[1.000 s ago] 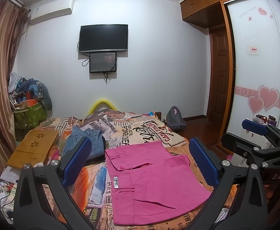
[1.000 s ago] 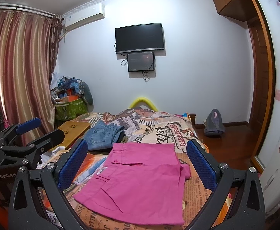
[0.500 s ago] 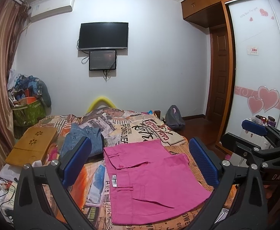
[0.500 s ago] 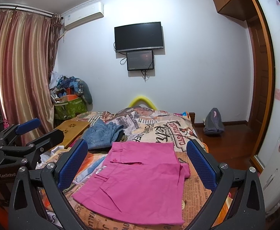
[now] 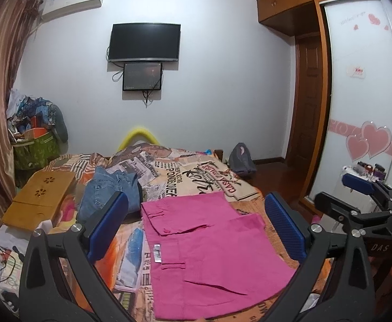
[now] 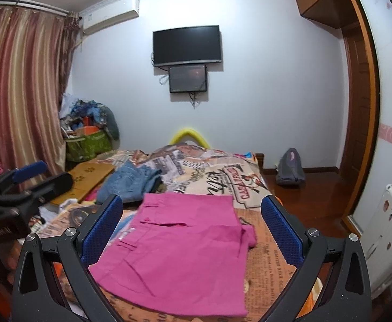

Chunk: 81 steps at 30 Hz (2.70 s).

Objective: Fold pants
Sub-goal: 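Lower the left tool to the pink pants waistband and close it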

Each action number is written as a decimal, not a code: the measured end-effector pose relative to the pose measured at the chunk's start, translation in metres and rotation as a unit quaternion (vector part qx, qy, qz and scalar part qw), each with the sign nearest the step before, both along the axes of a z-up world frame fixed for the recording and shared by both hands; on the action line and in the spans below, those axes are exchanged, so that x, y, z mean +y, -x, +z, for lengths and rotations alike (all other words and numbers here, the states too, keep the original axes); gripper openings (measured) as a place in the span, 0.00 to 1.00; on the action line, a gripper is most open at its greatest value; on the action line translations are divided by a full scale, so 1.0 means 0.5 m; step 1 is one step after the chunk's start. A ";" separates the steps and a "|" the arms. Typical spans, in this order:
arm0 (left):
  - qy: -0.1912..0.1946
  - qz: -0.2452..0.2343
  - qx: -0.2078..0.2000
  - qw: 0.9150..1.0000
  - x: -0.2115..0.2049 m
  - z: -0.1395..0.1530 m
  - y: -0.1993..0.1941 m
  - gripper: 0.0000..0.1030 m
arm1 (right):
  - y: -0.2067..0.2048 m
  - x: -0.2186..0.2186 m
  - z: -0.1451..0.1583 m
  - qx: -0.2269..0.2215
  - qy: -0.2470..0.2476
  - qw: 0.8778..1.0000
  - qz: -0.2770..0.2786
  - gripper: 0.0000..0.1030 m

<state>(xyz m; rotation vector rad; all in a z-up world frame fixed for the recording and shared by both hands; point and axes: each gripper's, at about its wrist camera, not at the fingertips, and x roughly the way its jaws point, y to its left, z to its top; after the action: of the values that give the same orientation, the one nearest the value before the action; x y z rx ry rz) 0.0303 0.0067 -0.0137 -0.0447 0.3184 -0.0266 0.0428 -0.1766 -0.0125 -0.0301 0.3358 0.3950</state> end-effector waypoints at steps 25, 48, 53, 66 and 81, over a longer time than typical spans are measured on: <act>0.007 -0.015 0.262 0.965 0.110 -0.302 -0.376 0.87 | -0.288 -0.073 -0.256 0.251 0.052 0.966 0.025 0.55; 0.020 0.049 0.312 0.949 0.289 -0.363 -0.674 0.76 | -0.594 -0.011 -0.241 0.233 0.092 0.966 0.057 0.52; 0.043 0.038 0.348 0.936 0.308 -0.432 -0.724 0.68 | -0.670 0.016 -0.283 0.255 0.101 0.959 0.077 0.52; 0.066 0.005 0.359 0.931 0.281 -0.461 -0.733 0.52 | -0.788 0.060 -0.377 0.303 0.090 0.942 0.110 0.52; 0.068 0.005 0.358 0.931 0.251 -0.458 -0.782 0.16 | -0.775 0.035 -0.351 0.280 0.039 0.952 0.120 0.06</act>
<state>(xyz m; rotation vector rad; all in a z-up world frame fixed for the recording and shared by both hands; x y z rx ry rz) 0.4215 0.1322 -0.2426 -0.1956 1.0489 -0.0214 0.4304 -0.1589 -0.1882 -0.0356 0.9148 0.6314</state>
